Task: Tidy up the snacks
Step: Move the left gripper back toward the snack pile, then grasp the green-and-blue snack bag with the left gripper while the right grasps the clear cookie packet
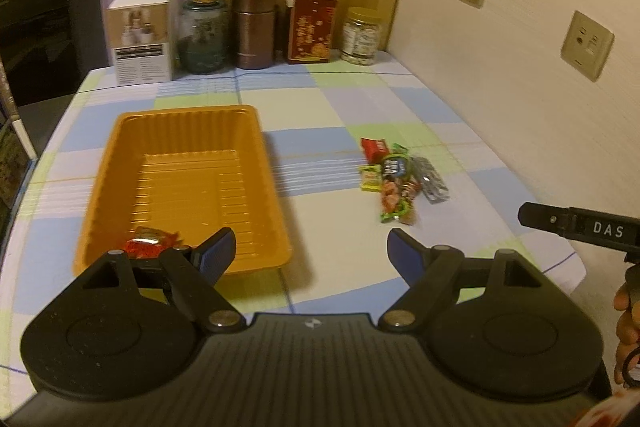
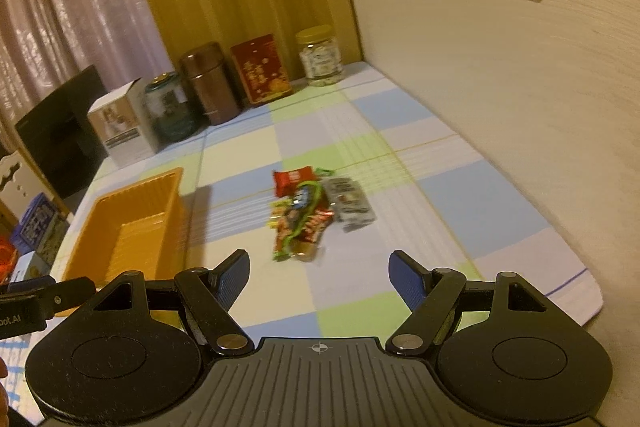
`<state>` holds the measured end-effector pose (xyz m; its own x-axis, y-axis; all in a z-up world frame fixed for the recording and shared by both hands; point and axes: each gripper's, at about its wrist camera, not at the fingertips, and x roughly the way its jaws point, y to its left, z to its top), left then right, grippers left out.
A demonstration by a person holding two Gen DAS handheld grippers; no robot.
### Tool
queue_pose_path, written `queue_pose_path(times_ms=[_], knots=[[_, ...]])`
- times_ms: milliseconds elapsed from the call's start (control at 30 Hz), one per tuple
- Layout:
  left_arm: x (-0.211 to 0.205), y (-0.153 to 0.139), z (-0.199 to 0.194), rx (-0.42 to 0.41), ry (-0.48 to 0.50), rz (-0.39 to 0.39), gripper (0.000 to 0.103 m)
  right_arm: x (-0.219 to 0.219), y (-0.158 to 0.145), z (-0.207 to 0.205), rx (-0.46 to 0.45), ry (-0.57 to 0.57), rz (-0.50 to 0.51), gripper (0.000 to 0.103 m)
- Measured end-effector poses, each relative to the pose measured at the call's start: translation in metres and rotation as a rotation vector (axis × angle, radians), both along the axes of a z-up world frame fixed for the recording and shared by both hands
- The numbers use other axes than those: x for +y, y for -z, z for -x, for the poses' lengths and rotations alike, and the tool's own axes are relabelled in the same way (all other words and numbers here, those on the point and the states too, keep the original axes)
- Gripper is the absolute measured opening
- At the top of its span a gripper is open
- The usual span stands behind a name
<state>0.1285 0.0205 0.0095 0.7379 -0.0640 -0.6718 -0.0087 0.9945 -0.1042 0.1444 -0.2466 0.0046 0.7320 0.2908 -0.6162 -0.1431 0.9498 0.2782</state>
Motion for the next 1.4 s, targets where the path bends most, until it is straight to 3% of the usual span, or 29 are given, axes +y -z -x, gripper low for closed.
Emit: queue_pose_path(times_ms=[200,567,1067,1200,1400], knots=[[-0.024,0.007,-0.02,0.006,0.053,-0.007,0.081,-0.02,0.008,-0.01,0.014,0.037,0.001,0.076],[-0.057,0.03,-0.075,0.02,0.119,0.049,0.079,-0.042,0.025,-0.043,0.033,0.071,0.012,0.076],[-0.079,0.087,-0.155,0.085,0.177,0.104,0.053,-0.039,0.061,-0.106,0.074,0.029,0.002,0.076],[-0.081,0.103,-0.17,0.111,0.187,0.113,0.045,-0.038,0.069,-0.126,0.082,0.015,0.013,0.067],[-0.081,0.12,-0.19,0.127,0.188,0.13,0.039,-0.032,0.08,-0.154,0.103,-0.042,0.02,0.064]])
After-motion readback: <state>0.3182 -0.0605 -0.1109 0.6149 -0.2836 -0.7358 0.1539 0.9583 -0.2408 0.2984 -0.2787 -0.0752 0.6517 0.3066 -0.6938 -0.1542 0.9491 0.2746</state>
